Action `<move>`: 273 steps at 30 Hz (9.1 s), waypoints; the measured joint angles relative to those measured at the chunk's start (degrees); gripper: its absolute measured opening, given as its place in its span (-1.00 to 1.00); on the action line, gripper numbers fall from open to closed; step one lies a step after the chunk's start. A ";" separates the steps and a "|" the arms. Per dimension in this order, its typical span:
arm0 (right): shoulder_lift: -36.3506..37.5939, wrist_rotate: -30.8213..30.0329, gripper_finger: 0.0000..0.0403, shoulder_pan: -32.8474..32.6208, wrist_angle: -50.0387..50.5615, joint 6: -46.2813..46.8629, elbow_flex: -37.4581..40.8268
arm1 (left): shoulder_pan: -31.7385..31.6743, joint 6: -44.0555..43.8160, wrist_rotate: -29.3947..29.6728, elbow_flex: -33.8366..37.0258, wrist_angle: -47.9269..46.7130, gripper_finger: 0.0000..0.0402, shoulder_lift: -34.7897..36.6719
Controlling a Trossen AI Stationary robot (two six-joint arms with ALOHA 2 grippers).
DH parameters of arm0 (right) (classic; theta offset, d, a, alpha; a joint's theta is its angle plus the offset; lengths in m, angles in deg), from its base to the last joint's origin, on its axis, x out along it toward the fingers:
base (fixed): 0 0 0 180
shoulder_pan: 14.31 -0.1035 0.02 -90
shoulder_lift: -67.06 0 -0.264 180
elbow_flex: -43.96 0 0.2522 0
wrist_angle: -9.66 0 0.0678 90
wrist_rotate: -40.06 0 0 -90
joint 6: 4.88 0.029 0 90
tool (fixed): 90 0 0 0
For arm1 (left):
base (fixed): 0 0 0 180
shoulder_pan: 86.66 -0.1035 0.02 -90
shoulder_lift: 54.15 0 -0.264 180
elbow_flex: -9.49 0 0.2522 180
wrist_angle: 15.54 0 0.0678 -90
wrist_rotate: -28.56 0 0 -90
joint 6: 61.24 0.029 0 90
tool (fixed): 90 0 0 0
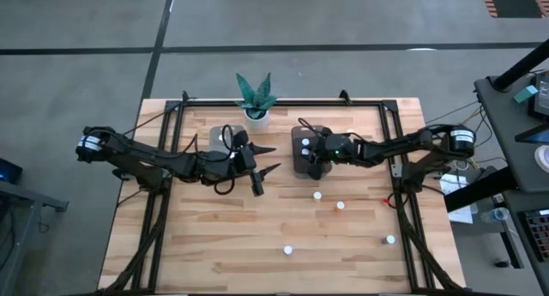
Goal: Pick and place medicine bottles into bin by pill shape (circle, oval)
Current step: Put the left blue capsule bottle into the black bin, then put the pink tablet bottle into the gray bin, then put the top orange tablet bottle into the gray bin
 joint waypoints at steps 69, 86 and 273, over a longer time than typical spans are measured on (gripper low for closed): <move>32.09 -0.02 -0.05 -16.53 11.64 -1.20 -0.04 | 22.02 -29.45 -11.01 -43.04 -52.81 -0.03 -36.64; 24.72 -4.70 -0.05 -20.59 10.23 5.33 -0.02 | 22.37 -32.67 -9.15 -43.01 -46.78 -0.03 -44.09; 28.70 -23.61 -0.05 -20.70 36.97 36.63 -0.02 | 12.94 -1.52 -7.72 2.51 -26.35 -0.03 8.78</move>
